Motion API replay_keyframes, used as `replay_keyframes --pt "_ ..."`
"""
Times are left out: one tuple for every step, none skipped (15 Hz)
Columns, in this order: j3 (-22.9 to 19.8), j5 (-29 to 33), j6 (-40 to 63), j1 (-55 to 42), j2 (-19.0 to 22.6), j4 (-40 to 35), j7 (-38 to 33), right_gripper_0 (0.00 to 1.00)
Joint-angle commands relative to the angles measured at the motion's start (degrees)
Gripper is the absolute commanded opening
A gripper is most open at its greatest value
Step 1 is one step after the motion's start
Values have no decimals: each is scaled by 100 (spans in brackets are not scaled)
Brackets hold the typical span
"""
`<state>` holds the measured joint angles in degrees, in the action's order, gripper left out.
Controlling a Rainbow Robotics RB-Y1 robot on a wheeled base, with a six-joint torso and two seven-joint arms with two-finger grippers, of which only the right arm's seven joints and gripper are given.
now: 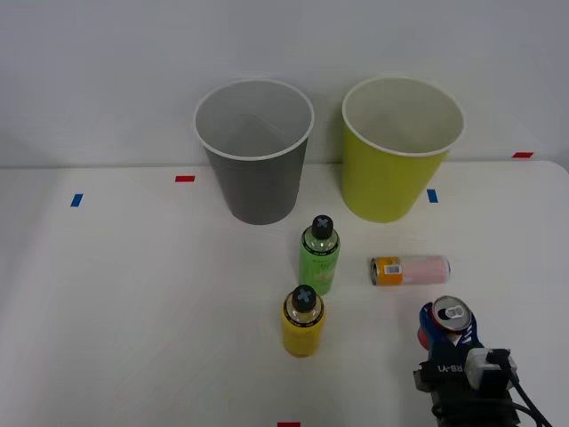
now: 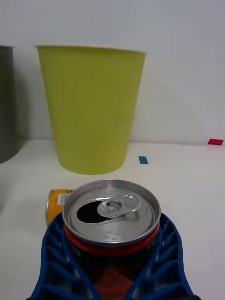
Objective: Put cans in the gray bin, plastic bottles in the light green bin
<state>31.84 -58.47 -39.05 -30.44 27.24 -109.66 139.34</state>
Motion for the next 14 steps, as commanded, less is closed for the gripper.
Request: replay_keyframes --pt "-468 -6 767 -348 97 -847 -144 0" --pt "-556 -6 890 -357 53 -1022 -188 0" --pt "-574 -6 890 -331 9 -1110 -223 0" --pt "-583 -6 934 -278 -44 -1180 -267 0" --pt "-635 -6 1180 -199 -132 -1286 -337 0" --pt "-714 -6 1356 -129 -211 -1409 -557 0" --pt "-820 -6 1576 -41 -299 -1550 -803 0" --pt "-934 -6 1725 30 -360 -1646 -953 0" --pt "-1040 -6 1910 126 -422 -1761 -1084 0" --pt "-1127 -15 2077 258 -492 -1875 -1278 0" --pt "-1198 -33 2235 372 -553 -1936 -1348 0" --pt "-1286 -68 2402 513 -633 -1998 -1357 0" --pt "-1365 -173 2683 724 -738 -2086 -1366 0" --pt "-1400 -402 2815 908 -826 -2130 -1357 0"
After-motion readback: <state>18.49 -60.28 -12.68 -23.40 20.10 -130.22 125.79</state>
